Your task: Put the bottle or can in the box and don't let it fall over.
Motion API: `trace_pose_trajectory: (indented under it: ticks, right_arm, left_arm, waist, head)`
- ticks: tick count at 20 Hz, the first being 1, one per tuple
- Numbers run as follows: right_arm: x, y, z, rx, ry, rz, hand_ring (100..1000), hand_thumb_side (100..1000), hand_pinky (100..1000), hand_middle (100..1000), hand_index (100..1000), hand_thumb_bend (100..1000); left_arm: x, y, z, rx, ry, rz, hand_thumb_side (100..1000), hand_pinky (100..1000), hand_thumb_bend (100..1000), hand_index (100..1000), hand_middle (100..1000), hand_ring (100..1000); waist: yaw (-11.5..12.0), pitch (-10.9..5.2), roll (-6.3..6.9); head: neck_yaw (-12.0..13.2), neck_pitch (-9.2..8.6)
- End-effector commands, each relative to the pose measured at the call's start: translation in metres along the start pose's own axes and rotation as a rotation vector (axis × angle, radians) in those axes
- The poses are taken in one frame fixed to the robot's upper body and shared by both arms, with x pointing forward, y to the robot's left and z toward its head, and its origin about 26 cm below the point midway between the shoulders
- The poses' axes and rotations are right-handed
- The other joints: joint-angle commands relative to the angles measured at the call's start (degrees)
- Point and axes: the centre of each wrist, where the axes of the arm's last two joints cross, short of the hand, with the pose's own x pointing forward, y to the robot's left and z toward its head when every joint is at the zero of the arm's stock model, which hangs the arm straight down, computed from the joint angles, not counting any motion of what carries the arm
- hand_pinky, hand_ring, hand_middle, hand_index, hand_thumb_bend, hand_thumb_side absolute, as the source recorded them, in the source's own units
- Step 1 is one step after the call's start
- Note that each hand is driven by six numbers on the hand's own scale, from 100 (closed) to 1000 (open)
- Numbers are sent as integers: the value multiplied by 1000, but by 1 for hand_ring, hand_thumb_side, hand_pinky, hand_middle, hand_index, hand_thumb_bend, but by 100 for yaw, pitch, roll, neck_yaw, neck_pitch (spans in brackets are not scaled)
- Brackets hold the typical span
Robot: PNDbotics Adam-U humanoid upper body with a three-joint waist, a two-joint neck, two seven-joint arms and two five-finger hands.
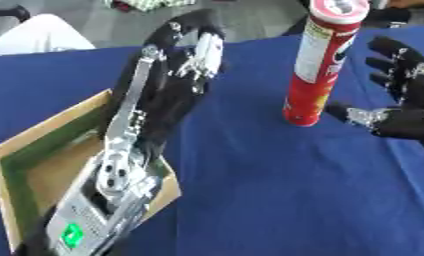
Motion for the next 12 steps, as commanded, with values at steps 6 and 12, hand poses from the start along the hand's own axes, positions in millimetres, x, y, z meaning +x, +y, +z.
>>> trace_pose_trajectory:
  ticks: [6,12]
  right_arm:
    - [5,-8,-8,-17,-19,31,1000,100,1000,1000,1000,660]
    - [5,-9,-13,-33,-12,12,1000,100,1000,1000,1000,685]
  left_arm:
    - [12,3,-4,11,-31,1,542,799,100,789,814,555]
    - [15,3,-6,23,-34,-11,538,801,100,788,813,552]
  waist:
    - [41,3,1]
    - [56,65,14]
  head:
    - [6,-130]
    - [4,-180]
